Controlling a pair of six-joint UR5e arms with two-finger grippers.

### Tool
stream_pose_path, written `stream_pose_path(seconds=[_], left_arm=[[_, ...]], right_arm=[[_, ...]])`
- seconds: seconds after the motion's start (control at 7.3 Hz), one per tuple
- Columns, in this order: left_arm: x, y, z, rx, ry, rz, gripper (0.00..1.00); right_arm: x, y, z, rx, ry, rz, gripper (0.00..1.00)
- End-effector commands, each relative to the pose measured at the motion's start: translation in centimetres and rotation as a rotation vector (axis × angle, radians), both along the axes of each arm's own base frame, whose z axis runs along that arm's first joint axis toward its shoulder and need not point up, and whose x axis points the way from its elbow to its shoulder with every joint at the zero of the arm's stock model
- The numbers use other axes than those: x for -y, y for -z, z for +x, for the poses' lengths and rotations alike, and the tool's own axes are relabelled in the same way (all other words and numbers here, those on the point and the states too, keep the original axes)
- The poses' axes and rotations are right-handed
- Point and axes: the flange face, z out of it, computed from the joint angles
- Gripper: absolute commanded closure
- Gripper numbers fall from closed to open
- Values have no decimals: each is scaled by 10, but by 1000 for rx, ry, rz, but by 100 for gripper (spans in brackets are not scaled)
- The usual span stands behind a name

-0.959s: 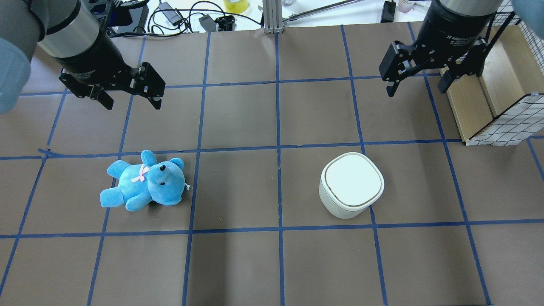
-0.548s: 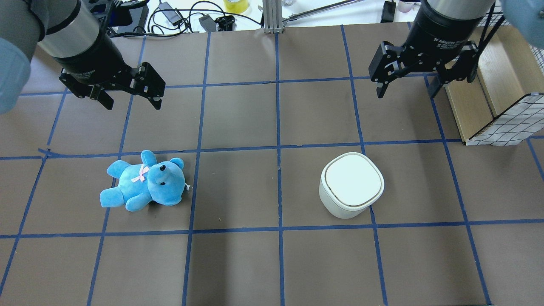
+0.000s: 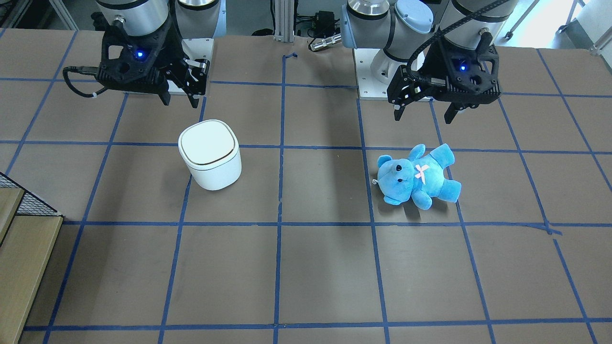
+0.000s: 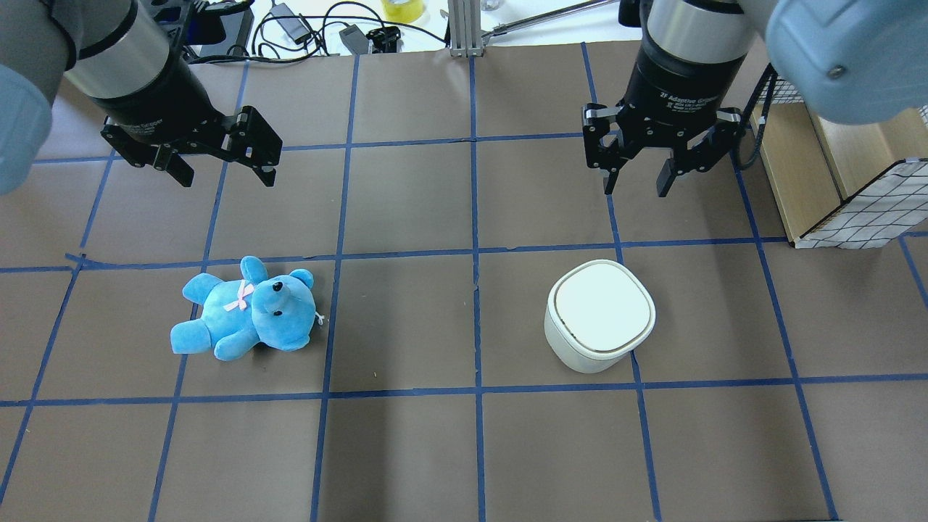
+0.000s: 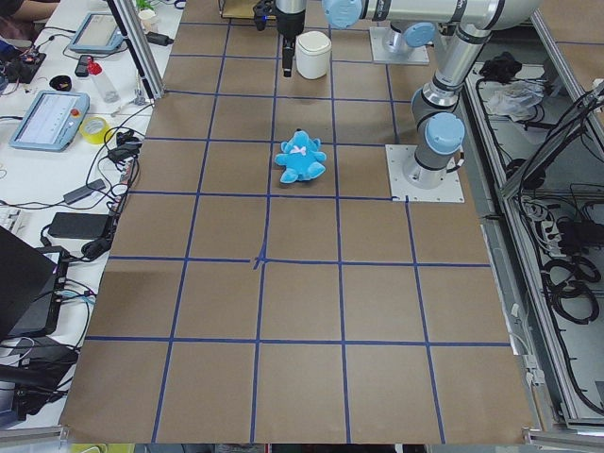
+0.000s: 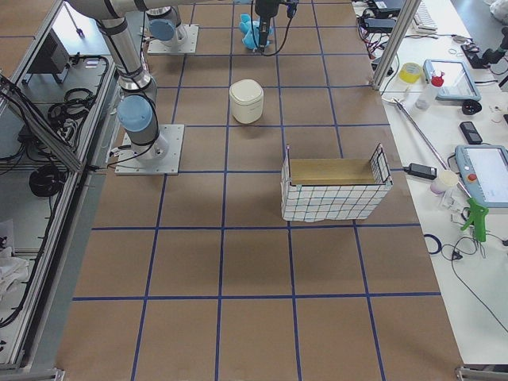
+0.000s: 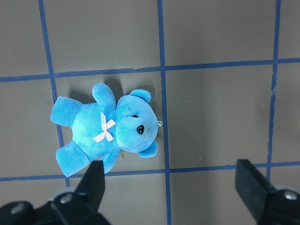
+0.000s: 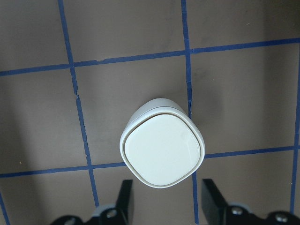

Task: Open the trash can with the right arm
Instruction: 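Move the right gripper down over the white trash can lid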

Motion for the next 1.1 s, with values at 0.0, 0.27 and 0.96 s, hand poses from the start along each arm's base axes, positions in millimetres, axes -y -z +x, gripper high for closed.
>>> stream_pose_path(seconds=[0.0,0.27,0.96], left_arm=[[0,0,0,1,0,0,0],[0,0,0,1,0,0,0],[0,0,0,-1,0,0,0]], right_arm=[[-19,36,4,10,1,86,100],[-32,54,5,33,6,127,100],[-36,102,2,4,51,119,100]])
